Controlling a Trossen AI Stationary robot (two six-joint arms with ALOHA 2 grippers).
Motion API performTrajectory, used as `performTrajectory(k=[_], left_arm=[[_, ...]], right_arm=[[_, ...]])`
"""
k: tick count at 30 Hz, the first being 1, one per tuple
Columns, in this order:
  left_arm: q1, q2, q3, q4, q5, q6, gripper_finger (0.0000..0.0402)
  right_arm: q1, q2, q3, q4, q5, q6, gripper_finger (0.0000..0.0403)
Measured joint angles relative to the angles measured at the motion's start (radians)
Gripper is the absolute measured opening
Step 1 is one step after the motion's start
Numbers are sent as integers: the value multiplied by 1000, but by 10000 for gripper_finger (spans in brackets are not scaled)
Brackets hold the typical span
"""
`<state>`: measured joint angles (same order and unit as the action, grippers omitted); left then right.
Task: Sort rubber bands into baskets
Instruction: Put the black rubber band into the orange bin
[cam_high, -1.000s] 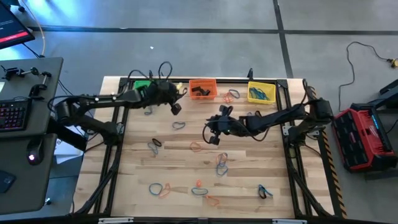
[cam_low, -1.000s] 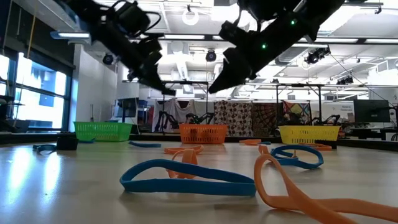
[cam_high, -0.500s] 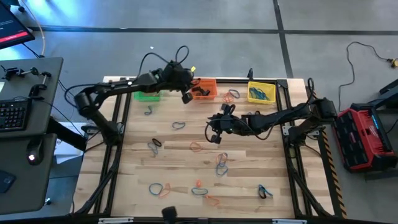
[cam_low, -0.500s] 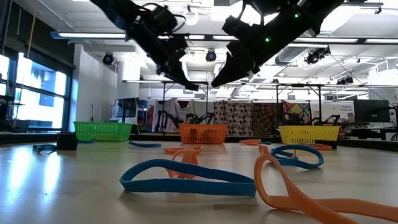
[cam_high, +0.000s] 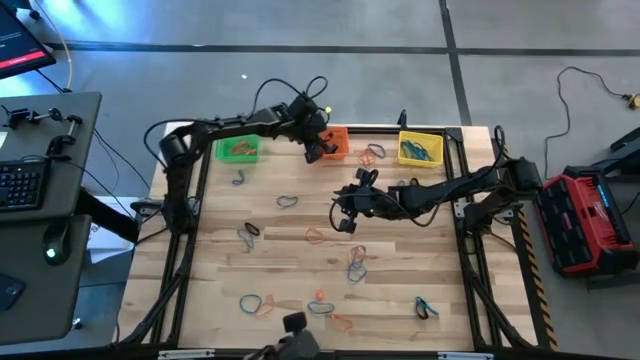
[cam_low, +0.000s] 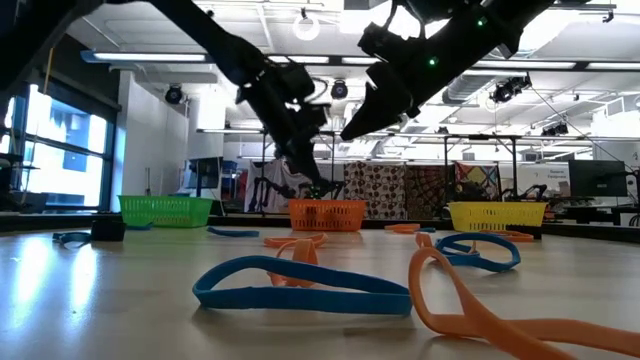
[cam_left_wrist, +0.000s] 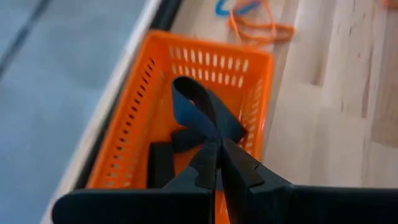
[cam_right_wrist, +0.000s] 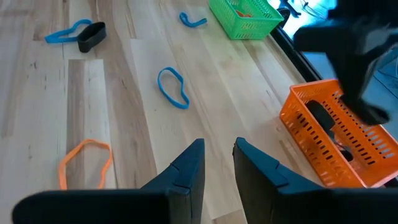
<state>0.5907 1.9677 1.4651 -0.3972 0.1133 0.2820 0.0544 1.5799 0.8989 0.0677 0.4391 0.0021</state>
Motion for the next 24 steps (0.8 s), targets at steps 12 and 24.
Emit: performTrajectory(k=[12, 24], left_arm=[[25, 77, 18, -8, 35, -9, 4], [8, 74, 18, -3, -5, -2, 112]], right_arm=[[0, 0, 0, 1, -9, 1, 73], [0, 0, 0, -31, -28, 101, 84]])
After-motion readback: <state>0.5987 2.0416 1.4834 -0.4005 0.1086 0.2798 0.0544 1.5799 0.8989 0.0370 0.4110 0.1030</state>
